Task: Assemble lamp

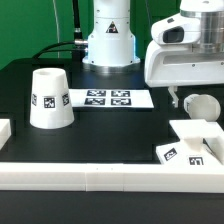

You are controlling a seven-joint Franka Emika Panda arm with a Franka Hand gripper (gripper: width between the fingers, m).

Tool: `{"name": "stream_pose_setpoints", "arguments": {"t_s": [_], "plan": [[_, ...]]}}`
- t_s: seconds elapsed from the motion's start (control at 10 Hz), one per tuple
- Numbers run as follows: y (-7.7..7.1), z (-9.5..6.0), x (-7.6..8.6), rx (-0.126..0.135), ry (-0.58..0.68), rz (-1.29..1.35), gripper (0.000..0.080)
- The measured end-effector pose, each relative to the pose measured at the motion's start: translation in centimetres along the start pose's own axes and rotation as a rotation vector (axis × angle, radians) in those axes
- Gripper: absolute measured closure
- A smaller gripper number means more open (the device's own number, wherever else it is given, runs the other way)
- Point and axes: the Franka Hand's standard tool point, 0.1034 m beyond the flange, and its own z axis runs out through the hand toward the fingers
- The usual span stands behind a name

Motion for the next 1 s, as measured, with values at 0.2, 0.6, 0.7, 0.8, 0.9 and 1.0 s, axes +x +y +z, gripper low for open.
{"name": "stream_pose_setpoints", "arguments": {"t_s": [0.2,0.6,0.7,0.8,0.9,1.0], "plan": [[-0.8,0.0,-0.7,-0.007,-0.09,-0.004,0.0101],[-1.2,0.0,-2.2,-0.032,-0.376,-0.034,0.0101],[-1.1,0.1,-2.3,-0.038,-0.445,-0.033,0.0101],[-1.1,0.3,-2.3,-0.044,-0.508,-0.034,0.0101],[-1.4,0.6,-2.3,-0.047,-0.548,-0.038,0.0101],[-1.5,0.6,-2.7,-0.056,-0.63,-0.042,0.0101]]}}
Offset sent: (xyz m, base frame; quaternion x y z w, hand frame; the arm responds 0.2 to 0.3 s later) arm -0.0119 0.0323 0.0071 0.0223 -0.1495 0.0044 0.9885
